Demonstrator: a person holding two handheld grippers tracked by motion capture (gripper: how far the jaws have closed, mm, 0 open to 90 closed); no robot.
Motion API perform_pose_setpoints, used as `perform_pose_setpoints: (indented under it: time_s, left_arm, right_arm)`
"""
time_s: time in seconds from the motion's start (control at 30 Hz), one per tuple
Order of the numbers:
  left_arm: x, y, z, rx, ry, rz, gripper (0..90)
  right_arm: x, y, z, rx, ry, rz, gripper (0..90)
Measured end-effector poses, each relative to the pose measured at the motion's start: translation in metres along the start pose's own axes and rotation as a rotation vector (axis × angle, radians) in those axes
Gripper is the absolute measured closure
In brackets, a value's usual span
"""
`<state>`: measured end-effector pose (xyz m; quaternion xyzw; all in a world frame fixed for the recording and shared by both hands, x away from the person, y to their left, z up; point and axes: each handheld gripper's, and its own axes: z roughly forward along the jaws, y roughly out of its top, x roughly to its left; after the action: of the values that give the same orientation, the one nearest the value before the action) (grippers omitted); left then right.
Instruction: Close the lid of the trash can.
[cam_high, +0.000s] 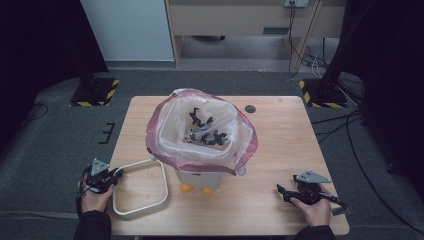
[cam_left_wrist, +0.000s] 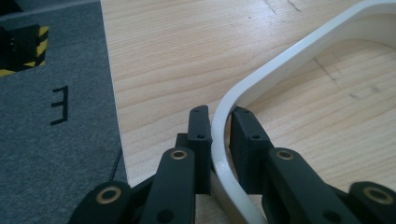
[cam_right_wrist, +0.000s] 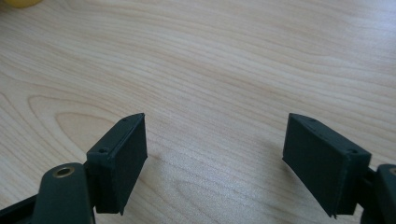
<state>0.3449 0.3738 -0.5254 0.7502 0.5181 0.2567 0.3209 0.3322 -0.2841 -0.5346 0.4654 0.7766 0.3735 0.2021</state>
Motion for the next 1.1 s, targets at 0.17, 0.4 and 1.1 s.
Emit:
perform_pose_setpoints:
  time_s: [0.17, 0.4, 1.1]
  left_arm:
    - [-0.002, 0.002, -0.002, 0.005, 0.014, -0.002, 79.5]
    - [0.002, 0.004, -0.025, -0.121, 0.001, -0.072, 80.0]
    - [0.008, 0.024, -0.099, -0.473, -0.055, -0.237, 80.3]
  right_arm:
    - [0.001, 0.001, 0.002, 0.04, 0.009, 0.001, 20.3]
    - [0.001, 0.0, 0.002, 0.043, 0.0, -0.003, 19.8]
    - [0.001, 0.002, 0.006, 0.06, -0.016, -0.018, 12.7]
